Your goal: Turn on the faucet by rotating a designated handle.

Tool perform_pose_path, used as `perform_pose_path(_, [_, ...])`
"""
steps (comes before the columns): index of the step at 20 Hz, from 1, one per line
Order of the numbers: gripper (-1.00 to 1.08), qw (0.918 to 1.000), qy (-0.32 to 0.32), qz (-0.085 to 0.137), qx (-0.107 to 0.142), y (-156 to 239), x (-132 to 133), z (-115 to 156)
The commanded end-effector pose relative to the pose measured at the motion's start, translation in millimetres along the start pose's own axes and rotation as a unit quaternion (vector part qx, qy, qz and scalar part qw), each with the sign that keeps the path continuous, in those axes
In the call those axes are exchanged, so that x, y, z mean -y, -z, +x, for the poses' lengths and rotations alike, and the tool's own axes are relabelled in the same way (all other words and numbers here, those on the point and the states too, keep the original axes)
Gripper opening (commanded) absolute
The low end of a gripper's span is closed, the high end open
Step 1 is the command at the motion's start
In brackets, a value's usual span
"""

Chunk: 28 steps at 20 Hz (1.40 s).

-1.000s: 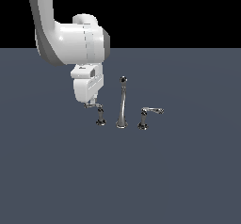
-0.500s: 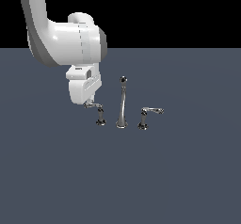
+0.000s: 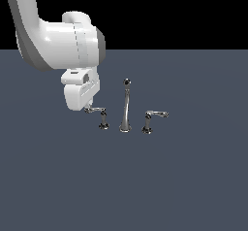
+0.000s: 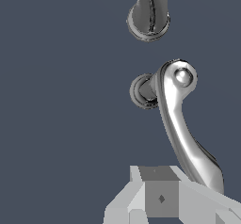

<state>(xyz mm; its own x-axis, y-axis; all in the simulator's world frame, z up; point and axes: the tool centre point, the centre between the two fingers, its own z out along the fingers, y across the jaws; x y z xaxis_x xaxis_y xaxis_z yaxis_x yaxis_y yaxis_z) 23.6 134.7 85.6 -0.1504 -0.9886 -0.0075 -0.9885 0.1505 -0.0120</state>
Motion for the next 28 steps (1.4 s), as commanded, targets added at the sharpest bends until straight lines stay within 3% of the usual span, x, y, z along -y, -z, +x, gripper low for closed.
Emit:
perform_pose_path(1, [-1.00,1.0000,-0.002,-0.003,-0.002,0.0,-7.9,5.6])
perform_pose_path(15, [-1.00,0.9999,-0.011,-0.006,-0.004,0.6,-51.2,13.1])
perform_pose_path(16, [-1.00,0.9999,0.013,-0.005,-0.001,0.4,-48.7,7.0])
perform_pose_path(28, [-1.00,0.9999,-0.009,-0.006,-0.004,1.2,-71.0,53.2])
